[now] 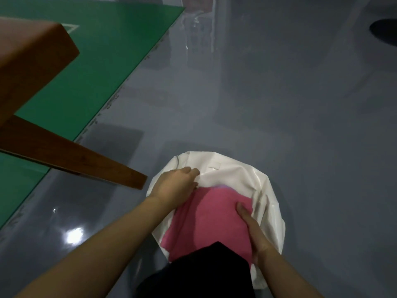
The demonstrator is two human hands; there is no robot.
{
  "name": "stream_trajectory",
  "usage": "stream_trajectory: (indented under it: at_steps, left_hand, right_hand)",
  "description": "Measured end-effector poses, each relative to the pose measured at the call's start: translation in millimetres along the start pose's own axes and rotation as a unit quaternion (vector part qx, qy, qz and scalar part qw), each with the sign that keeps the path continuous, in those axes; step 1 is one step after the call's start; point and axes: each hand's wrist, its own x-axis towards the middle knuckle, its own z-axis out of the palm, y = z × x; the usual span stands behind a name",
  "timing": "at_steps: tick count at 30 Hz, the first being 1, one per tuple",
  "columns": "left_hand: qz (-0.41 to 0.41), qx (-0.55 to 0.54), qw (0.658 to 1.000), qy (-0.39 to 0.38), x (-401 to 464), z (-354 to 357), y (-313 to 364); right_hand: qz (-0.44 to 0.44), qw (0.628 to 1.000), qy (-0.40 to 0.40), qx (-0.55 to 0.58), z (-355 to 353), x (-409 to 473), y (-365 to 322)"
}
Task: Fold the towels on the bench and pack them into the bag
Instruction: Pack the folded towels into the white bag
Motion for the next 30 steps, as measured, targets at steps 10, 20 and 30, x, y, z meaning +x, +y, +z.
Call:
stream_trajectory:
  at_steps: [10, 20, 30]
  left_hand:
    - [-0.023, -0.137, 0.990, -0.002, 14.3, 27.9, -46.0]
    - [0.050, 0.103, 0.993, 0.015, 14.3, 44.3, -54.3]
    - [-0.006, -0.225, 0.973, -0.049, 3.9, 34.8, -52.7]
  right_hand:
    - [-0.007, 0.999, -0.022, 0.031, 24.1, -6.8, 5.6]
    - [-0.006, 0.996, -0.053, 0.074, 18.9, -3.5, 6.3]
    - [-0.010, 0.998, -0.011, 0.054, 6.1, 2.2, 18.7]
